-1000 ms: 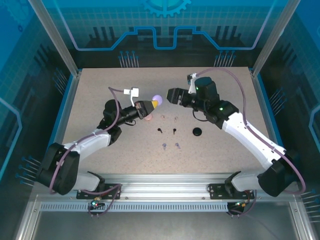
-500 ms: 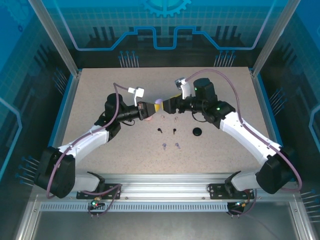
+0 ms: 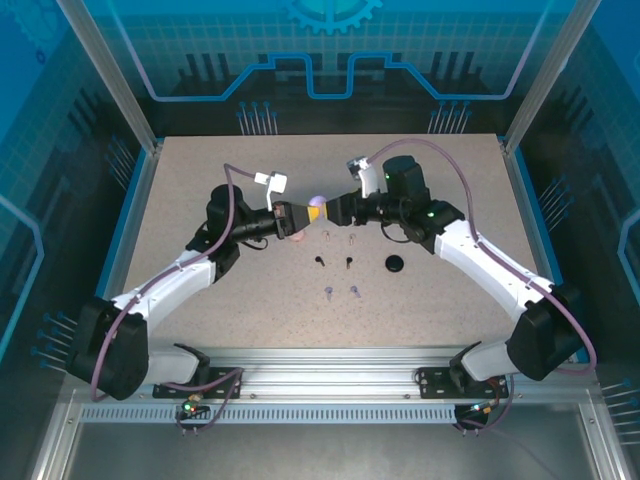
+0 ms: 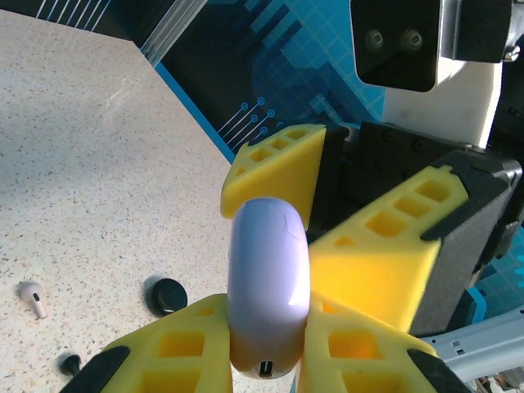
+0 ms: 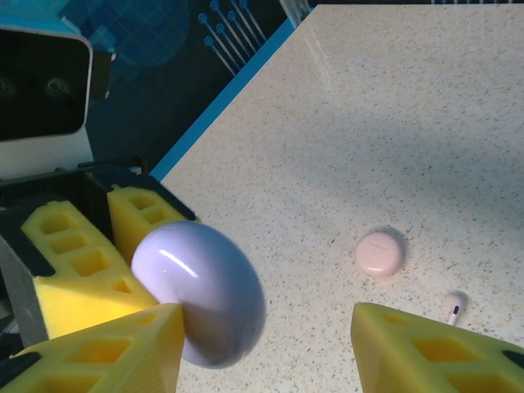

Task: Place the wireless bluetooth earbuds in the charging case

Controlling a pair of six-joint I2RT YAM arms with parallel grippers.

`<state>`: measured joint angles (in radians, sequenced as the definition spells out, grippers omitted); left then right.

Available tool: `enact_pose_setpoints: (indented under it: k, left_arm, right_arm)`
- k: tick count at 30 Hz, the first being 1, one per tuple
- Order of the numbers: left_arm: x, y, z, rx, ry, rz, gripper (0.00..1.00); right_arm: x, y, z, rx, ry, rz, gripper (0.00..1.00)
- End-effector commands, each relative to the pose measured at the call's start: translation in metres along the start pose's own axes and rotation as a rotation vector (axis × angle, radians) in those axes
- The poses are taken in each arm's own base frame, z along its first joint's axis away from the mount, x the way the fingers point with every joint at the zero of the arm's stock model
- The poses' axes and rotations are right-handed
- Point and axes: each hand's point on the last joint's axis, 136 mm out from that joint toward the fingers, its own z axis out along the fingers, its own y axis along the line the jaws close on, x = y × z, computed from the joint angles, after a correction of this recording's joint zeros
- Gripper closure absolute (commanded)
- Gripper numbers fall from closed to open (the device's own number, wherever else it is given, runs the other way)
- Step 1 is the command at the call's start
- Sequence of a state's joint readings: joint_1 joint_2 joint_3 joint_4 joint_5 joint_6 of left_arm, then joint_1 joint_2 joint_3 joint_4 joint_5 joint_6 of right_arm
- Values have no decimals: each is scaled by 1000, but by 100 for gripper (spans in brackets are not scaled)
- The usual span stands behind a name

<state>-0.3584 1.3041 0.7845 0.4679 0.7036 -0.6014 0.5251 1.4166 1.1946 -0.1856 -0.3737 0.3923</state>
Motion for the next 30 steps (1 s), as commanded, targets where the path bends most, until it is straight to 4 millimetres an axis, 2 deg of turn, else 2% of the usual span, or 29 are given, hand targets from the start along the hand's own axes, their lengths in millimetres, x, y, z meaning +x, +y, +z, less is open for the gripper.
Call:
enact_pose_setpoints:
  k: [1, 3, 8, 15, 21, 30]
  left_arm:
    - [-17, -40, -7, 96, -21, 72, 100]
    - [-17, -41, -9, 96, -24, 75, 100]
    - [-16, -40, -10, 88, -20, 82, 100]
    - [-14, -43, -9, 135, -34, 90, 100]
    - [-15, -45, -7, 169, -43, 75, 100]
    - [-15, -41, -4, 167, -38, 70, 100]
  right_arm:
    - [-4, -41, 3, 108, -32, 81, 46]
    - [-5, -43, 1, 107, -41, 94, 46]
    - [-8, -31, -16, 77, -70, 88, 44]
    - [-3, 12, -29, -141, -82, 69, 44]
    - [6, 17, -31, -178, -87, 69, 46]
    - [-5, 26, -41, -189, -129, 46, 47]
